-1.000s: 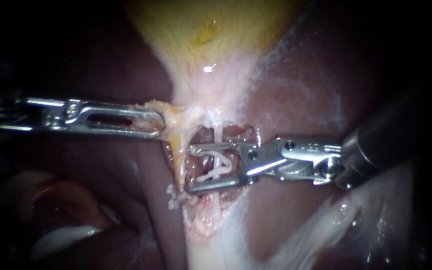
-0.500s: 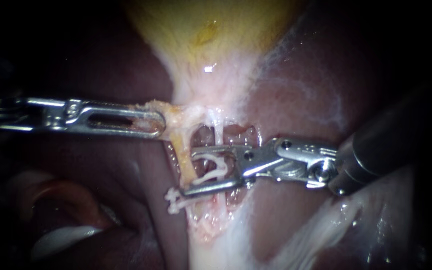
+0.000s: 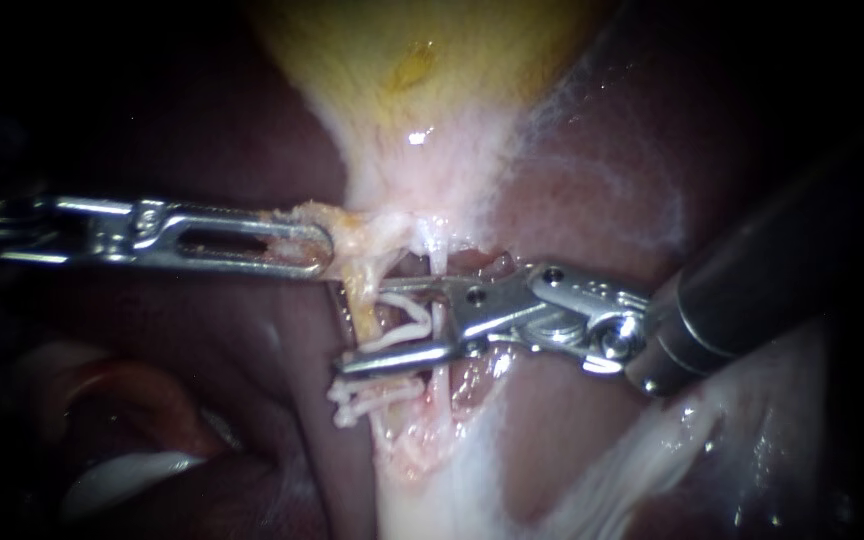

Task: Clipping third clip left tube

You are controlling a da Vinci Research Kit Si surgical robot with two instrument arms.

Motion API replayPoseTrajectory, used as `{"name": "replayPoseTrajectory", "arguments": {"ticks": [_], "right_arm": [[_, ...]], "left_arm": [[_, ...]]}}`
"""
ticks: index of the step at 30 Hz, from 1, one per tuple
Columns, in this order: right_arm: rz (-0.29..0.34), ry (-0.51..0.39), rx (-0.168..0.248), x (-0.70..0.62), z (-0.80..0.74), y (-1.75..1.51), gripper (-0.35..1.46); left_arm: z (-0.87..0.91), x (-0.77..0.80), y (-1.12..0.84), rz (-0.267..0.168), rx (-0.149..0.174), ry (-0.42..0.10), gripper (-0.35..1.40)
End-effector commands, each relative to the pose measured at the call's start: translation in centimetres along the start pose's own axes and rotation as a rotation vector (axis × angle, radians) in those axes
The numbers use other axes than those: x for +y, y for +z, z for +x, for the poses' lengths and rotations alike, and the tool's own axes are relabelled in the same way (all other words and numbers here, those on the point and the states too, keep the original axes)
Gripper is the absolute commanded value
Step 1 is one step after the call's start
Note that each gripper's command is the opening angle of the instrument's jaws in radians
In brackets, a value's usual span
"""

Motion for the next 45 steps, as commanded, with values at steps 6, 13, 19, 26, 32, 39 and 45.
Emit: {"name": "replayPoseTrajectory", "arguments": {"ticks": [6,13,19,26,32,39,45], "right_arm": [[0.024,0.025,0.015,-0.01,0.01,0.11,0.48],[0.031,0.036,0.032,0.02,0.02,0.15,0.47],[0.035,0.065,0.035,0.01,0.02,0.14,0.39],[0.041,0.082,0.033,-0.01,0.01,0.1,-0.1],[0.046,0.152,0.031,-0.02,-0.02,0.03,-0.35],[0.056,0.168,0.031,-0.01,-0.05,-0.02,-0.35],[0.058,0.168,0.027,0.0,-0.05,-0.03,-0.35]], "left_arm": [[0.0,0.0,0.0,0.001,0.0,0.001,-0.35],[0.0,0.0,0.0,0.001,0.0,0.0,-0.35],[0.0,0.0,0.0,0.001,0.0,0.0,-0.35],[0.0,0.0,0.0,0.002,0.0,0.0,-0.35],[0.0,0.0,0.0,0.002,0.0,0.0,-0.35],[0.0,0.0,0.0,0.002,0.001,0.0,-0.35],[-0.01,0.01,0.0,0.002,0.001,0.0,-0.35]]}}
